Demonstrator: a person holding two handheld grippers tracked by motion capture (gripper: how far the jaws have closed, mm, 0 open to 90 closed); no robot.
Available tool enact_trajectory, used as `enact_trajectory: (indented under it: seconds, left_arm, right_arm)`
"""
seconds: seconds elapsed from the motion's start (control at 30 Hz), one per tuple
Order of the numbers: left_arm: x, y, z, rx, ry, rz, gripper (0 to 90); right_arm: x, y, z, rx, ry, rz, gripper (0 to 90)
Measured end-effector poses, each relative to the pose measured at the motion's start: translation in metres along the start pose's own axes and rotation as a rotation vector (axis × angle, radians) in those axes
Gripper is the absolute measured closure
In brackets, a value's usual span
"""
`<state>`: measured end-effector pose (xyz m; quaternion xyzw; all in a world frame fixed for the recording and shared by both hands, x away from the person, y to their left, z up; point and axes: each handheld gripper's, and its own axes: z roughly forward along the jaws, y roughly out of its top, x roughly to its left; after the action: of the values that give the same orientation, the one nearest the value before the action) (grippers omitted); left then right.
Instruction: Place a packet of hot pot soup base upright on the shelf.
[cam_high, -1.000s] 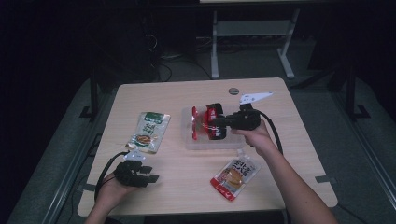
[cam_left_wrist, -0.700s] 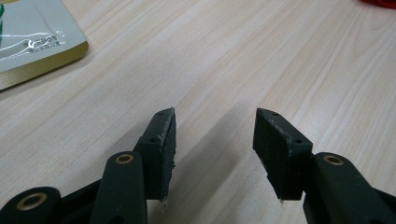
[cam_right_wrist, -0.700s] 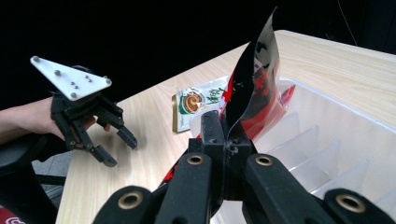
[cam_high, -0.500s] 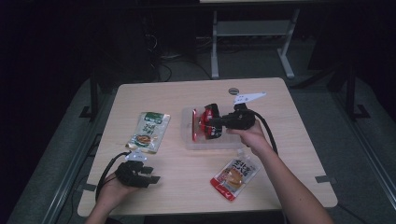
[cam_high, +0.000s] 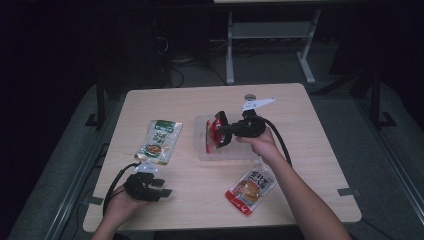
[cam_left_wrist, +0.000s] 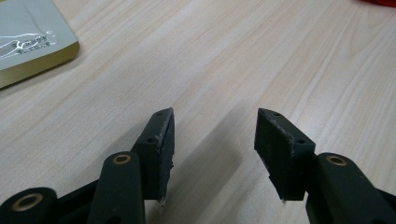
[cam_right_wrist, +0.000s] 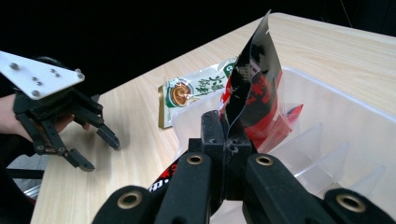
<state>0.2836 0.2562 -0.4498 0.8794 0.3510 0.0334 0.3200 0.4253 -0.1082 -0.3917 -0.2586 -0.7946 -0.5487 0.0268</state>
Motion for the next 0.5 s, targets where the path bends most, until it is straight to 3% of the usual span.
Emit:
enact_trajectory:
  seconds: [0.5]
  left_arm:
    - [-0.001, 0.000, 0.001, 0.009, -0.009, -0.002, 47.2]
  right_arm:
    - [-0.001, 0.001, 0.020, 0.051, -0.032, -0.017, 89.0]
